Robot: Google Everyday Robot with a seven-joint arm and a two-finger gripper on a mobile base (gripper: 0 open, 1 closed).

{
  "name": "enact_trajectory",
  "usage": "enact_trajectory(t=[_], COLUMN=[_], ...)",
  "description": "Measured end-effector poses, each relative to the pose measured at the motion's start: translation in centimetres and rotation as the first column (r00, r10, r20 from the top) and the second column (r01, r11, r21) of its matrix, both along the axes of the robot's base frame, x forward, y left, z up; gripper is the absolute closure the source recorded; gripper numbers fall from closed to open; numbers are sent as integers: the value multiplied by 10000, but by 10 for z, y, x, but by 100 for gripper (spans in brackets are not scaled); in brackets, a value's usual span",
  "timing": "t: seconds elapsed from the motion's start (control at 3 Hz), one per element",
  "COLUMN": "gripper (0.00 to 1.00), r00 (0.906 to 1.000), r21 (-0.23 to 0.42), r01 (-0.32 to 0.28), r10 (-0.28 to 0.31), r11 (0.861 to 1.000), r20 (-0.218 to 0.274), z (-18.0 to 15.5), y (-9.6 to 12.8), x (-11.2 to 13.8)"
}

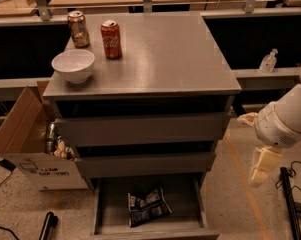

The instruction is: Pick blue chip bag from bottom drawer and place on counter

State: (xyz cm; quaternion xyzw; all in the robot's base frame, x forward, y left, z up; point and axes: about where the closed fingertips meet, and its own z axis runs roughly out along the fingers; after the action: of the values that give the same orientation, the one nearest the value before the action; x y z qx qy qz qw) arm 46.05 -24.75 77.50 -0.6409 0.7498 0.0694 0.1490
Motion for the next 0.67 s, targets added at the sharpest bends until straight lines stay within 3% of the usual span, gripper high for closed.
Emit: enact_trajectory(t=[0.33, 0.67], gripper=[0, 0], r00=[9997, 9986], r21=[80, 172], r01=[-109, -425], r10=[107, 420], r11=[9999, 9989], r20=[203, 307], z=[-7, -11], y=[-3, 9], x=[4, 15])
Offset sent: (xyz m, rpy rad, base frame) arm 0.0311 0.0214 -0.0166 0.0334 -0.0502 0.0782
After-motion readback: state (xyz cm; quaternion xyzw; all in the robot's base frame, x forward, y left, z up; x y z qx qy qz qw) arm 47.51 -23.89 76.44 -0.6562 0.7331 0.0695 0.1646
